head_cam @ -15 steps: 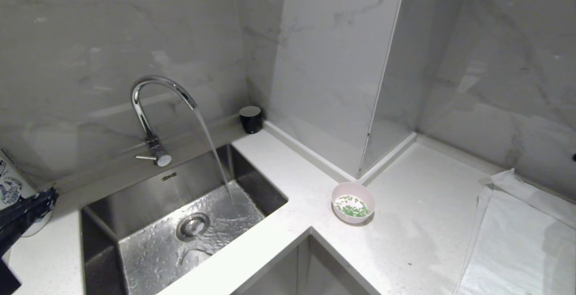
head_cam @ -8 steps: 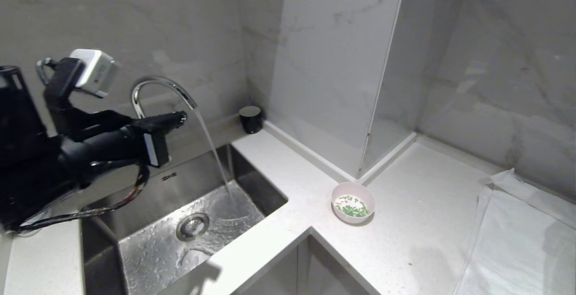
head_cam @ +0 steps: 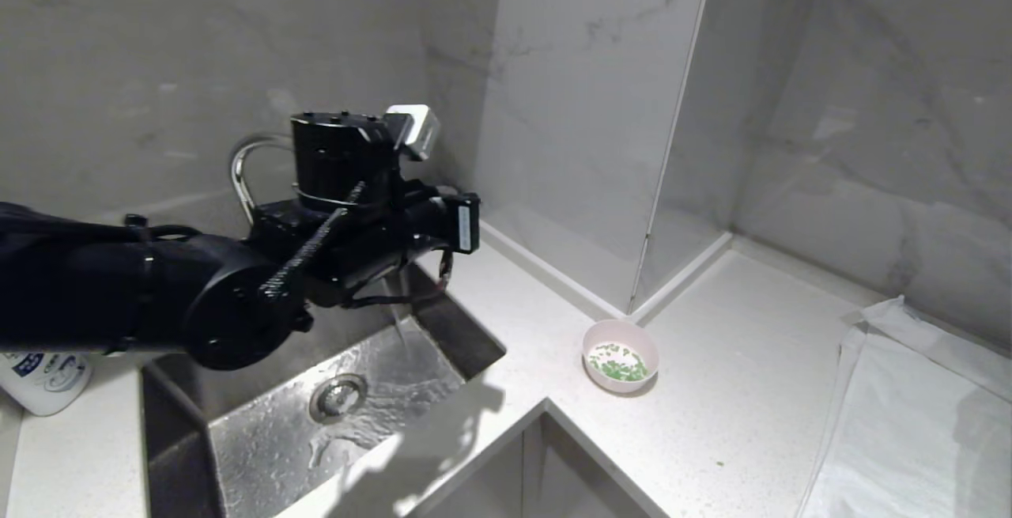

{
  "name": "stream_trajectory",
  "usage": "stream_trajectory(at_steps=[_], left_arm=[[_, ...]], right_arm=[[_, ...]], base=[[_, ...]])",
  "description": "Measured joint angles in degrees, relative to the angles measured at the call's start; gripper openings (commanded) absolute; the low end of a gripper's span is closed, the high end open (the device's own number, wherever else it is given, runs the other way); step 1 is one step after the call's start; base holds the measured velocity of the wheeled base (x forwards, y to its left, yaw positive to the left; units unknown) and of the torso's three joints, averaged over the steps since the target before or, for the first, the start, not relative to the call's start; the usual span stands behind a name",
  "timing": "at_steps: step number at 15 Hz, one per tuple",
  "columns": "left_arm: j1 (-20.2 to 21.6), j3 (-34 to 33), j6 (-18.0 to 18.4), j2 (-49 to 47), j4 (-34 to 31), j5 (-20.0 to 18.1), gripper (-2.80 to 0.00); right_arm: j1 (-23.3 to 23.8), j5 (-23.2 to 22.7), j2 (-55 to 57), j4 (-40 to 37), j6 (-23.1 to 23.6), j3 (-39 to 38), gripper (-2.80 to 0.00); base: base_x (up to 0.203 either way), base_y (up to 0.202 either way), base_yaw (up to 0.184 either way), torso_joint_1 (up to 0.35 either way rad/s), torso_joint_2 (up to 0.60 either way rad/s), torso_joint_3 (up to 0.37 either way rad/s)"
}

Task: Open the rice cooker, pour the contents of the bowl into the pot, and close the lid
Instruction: Pick up the bowl on the table

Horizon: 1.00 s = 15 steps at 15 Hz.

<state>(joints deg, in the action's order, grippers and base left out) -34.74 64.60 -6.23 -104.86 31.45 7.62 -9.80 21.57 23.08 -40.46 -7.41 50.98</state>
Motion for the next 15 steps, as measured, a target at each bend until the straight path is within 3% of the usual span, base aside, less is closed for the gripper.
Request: stream_trajectory(at_steps=[4,5,7,10,13,15], left_arm=[[-2.3,9.9,-1.1,-12.1,-0.1,2.1,-2.8],[-2.6,12.0,-1.2,-14.7,-0.1,2.4,-2.8],[-3.3,15.1,-1.2,-19.1,-0.2,2.7,-2.8],[-3.6,18.5,-1.8,-24.0,-0.1,2.8,-2.8],[-3.6,19.4,-2.8,-25.4,-0.1,2.8,-2.8],[-3.6,19.6,-2.8,-25.7,-0.1,2.8,-2.8]], right_arm=[[2.5,-1.7,-6.0,0.2,-2.8,-1.4,-2.8],[2.7,-1.7,-6.6,0.3,-1.2,-1.4,-2.8],[4.4,-0.7,-6.8,1.1,6.3,-1.2,-2.8],[15.0,-3.6,-6.5,3.7,12.3,0.0,-2.8],[18.6,-6.4,-7.2,4.8,11.1,3.4,-2.8],[19.1,-6.7,-7.3,5.0,13.1,5.4,-2.8]], base=[[0.0,0.0,0.0,0.0,0.0,0.0],[0.0,0.0,0.0,0.0,0.0,0.0],[0.0,0.0,0.0,0.0,0.0,0.0],[0.0,0.0,0.0,0.0,0.0,0.0],[0.0,0.0,0.0,0.0,0.0,0.0],[0.0,0.0,0.0,0.0,0.0,0.0]])
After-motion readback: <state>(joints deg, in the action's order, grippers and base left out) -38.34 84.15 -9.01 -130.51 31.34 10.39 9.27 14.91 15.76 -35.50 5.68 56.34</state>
